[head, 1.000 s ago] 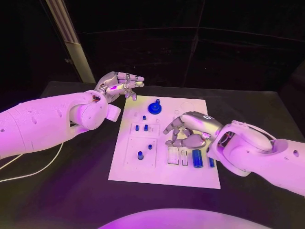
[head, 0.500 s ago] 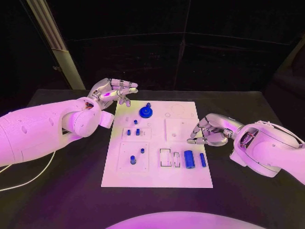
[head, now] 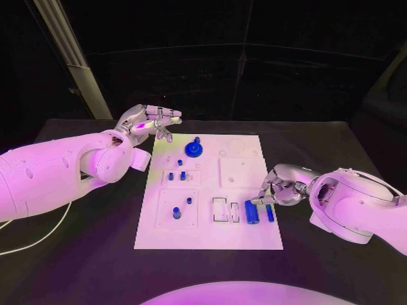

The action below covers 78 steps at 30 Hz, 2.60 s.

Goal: Assemble the parts on the task board

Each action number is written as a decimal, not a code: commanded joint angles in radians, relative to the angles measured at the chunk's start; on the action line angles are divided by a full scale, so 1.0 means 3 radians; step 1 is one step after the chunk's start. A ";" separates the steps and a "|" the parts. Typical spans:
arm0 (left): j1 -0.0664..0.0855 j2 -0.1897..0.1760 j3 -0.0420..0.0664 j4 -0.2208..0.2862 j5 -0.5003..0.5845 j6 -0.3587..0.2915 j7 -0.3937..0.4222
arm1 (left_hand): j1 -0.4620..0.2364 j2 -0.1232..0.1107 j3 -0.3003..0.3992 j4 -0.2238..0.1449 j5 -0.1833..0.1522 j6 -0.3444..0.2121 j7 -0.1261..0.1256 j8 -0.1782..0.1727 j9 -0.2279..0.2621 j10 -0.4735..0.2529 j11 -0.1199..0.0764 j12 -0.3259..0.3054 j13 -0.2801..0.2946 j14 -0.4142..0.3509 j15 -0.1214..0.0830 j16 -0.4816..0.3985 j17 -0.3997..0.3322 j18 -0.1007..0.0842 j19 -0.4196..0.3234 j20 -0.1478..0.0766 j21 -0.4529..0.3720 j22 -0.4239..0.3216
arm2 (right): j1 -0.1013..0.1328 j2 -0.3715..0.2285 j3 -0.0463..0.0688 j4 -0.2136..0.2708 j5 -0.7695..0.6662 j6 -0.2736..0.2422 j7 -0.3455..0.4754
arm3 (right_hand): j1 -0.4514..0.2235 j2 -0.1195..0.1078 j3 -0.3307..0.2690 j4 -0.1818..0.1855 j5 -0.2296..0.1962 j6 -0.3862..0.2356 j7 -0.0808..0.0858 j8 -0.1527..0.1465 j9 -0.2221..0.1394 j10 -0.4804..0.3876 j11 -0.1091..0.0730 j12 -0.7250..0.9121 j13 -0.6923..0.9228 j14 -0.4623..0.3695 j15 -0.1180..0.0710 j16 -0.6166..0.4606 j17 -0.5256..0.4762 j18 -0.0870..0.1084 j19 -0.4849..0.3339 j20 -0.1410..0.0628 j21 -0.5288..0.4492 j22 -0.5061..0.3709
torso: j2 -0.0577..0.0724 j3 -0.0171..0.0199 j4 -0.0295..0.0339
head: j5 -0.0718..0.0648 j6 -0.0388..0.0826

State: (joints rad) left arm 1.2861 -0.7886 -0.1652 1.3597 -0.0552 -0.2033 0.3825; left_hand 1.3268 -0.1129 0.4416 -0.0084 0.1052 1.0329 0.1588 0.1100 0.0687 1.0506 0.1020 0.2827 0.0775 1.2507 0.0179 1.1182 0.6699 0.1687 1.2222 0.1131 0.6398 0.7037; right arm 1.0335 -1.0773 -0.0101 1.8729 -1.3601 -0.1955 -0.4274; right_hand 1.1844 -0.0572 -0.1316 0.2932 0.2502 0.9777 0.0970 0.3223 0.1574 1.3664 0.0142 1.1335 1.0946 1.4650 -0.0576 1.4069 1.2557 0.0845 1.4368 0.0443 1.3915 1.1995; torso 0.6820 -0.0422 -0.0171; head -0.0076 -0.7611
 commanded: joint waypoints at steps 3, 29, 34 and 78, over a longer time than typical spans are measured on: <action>0.0004 -0.0005 0.0001 0.0008 0.0009 0.0019 0.0024 | 0.0001 0.0025 -0.0016 0.0010 0.0016 0.0003 0.0021 0.0022 0.0000 -0.0015 -0.0003 0.0012 -0.0004 -0.0019 -0.0005 -0.0003 -0.0002 0.0047 -0.0015 0.0007 -0.0012 -0.0003 | -0.0026 0.0073 -0.0012 -0.0004 -0.0195 0.0174 -0.0214 | -0.0069 0.0000 -0.0058 -0.0003 -0.0022 -0.0038 -0.0006 0.0041 0.0019 0.0005 -0.0004 0.0038 0.0046 0.0181 -0.0009 0.0023 0.0017 -0.0048 0.0022 0.0004 0.0025 0.0014 | 0.0004 0.0004 -0.0002 | -0.0012 0.0010; 0.0004 -0.0019 -0.0002 0.0011 0.0009 0.0030 0.0023 | -0.0018 0.0026 -0.0030 0.0025 0.0015 0.0000 0.0020 0.0023 0.0000 -0.0022 -0.0002 0.0020 -0.0006 -0.0020 -0.0004 -0.0001 -0.0007 0.0047 -0.0013 0.0008 -0.0018 -0.0007 | -0.0178 0.0367 -0.0059 -0.0095 -0.1069 0.0390 -0.0386 | 0.0015 0.0048 -0.0132 -0.0056 0.0152 -0.0074 -0.0045 0.0314 0.0211 0.0033 -0.0036 0.0096 0.0205 0.0181 -0.0032 0.0046 0.0071 -0.0054 0.0026 -0.0009 0.0042 0.0055 | 0.0010 -0.0002 0.0004 | -0.0013 -0.0003; 0.0004 -0.0028 -0.0002 0.0013 0.0009 0.0029 0.0021 | -0.0022 0.0026 -0.0034 0.0029 0.0016 -0.0001 0.0020 0.0024 -0.0001 -0.0025 -0.0003 0.0023 -0.0006 -0.0022 -0.0003 -0.0001 -0.0012 0.0047 -0.0012 0.0009 -0.0020 -0.0009 | -0.0187 0.0368 -0.0059 -0.0081 -0.1148 0.0302 -0.0408 | 0.0238 0.0149 -0.0074 -0.0128 0.0346 -0.0063 -0.0061 0.0391 0.0290 0.0045 -0.0051 0.0102 0.0234 0.0183 -0.0045 0.0050 0.0082 -0.0055 0.0029 -0.0021 0.0045 0.0064 | 0.0005 -0.0001 -0.0002 | -0.0007 0.0000; 0.0004 -0.0028 -0.0004 0.0033 0.0009 0.0038 0.0014 | -0.0016 0.0027 -0.0033 0.0025 0.0017 -0.0003 0.0018 0.0024 -0.0001 -0.0027 -0.0005 0.0027 -0.0006 -0.0022 -0.0004 -0.0001 -0.0014 0.0047 -0.0011 0.0009 -0.0022 -0.0011 | -0.0187 0.0653 -0.0056 -0.0038 0.0024 -0.0280 -0.0408 | -0.0075 0.0431 -0.0312 -0.0006 0.0573 0.0058 -0.0166 0.0606 0.0675 0.0116 -0.0137 0.0049 0.0290 0.0191 -0.0114 0.0064 0.0136 -0.0059 0.0045 -0.0086 0.0053 0.0095 | 0.0009 -0.0007 0.0005 | 0.0024 -0.0020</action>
State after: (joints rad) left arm 1.2857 -0.7973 -0.1671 1.3670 -0.0551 -0.2026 0.3824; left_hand 1.3230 -0.1092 0.4345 -0.0013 0.1052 1.0328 0.1588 0.1136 0.0687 1.0506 0.1020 0.2864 0.0768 1.2507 0.0179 1.1182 0.6666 0.1687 1.2222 0.1131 0.6398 0.7020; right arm 0.9758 -0.8837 -0.0273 1.8634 -1.3801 -0.3068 -0.5117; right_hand 1.1666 0.0725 -0.2210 0.2913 0.4240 0.9882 0.0466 0.5024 0.3588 1.4026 -0.0216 1.1501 1.1810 1.4651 -0.0863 1.4229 1.2963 0.0851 1.4494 0.0241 1.4049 1.2268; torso 0.6851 -0.0447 -0.0151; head -0.0005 -0.7667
